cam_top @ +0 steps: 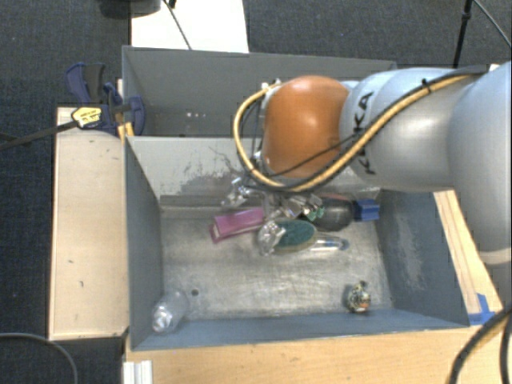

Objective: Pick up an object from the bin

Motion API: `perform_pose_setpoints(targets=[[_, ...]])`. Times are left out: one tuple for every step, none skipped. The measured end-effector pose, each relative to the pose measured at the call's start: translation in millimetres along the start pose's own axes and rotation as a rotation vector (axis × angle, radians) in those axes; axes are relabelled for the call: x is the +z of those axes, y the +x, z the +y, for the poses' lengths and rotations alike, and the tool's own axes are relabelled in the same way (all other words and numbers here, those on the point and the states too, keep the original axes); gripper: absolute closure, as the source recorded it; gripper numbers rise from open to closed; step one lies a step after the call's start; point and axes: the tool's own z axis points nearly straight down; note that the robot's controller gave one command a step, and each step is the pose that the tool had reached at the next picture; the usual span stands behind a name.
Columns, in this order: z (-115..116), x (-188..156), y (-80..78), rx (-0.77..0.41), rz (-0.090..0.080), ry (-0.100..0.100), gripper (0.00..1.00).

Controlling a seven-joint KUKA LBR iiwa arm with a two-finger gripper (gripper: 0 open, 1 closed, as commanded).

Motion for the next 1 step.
perform_pose_setpoints(targets=[[-12.2, 45.9, 10.5, 0.063, 0.0, -0.001, 0.0]])
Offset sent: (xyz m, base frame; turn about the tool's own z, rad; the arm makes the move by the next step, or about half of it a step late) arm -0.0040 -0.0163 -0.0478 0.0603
